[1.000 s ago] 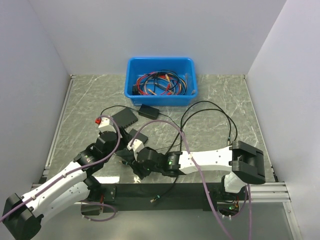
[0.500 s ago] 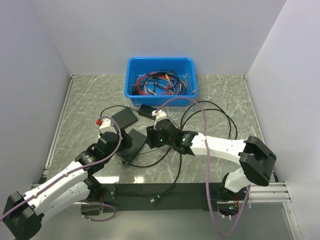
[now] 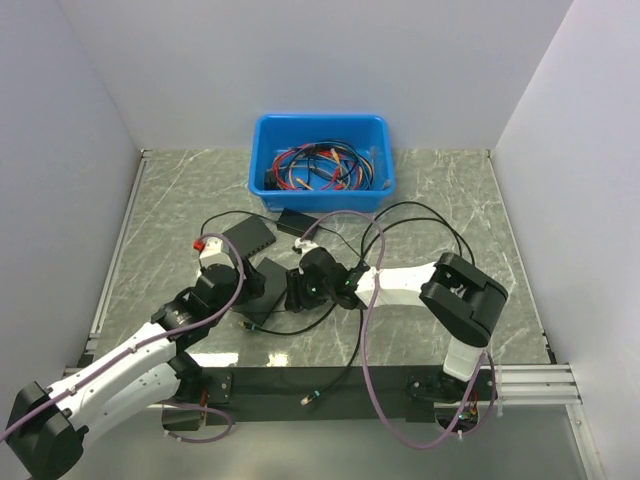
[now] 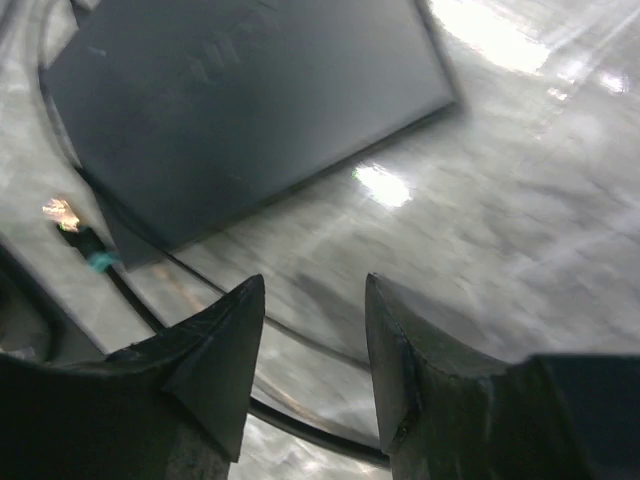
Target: Insert the plug into the switch port
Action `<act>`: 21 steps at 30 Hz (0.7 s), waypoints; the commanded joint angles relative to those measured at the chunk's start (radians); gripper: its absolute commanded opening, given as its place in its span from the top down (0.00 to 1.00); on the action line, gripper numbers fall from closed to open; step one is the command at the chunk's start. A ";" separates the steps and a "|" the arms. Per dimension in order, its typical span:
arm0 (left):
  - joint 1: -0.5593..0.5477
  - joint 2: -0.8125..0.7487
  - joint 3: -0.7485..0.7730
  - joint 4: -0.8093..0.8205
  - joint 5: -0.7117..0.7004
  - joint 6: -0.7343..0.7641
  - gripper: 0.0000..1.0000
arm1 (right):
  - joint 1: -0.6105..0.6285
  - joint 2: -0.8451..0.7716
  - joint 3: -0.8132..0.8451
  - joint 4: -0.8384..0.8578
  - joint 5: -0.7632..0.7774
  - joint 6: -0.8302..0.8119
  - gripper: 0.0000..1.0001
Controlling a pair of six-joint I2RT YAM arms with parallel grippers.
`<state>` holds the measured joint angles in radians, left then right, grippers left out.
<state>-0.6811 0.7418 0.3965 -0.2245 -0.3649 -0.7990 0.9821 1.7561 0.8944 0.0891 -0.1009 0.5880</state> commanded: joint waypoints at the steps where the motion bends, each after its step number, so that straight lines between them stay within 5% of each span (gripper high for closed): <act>1: 0.002 -0.012 -0.008 0.039 0.004 -0.005 0.30 | 0.021 0.006 -0.035 0.112 -0.089 0.055 0.49; 21: 0.002 -0.036 -0.012 0.033 0.007 -0.009 0.30 | 0.233 0.051 0.001 0.031 0.062 0.115 0.52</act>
<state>-0.6811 0.7242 0.3958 -0.2226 -0.3637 -0.8028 1.2129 1.7748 0.8757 0.1638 -0.1093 0.6903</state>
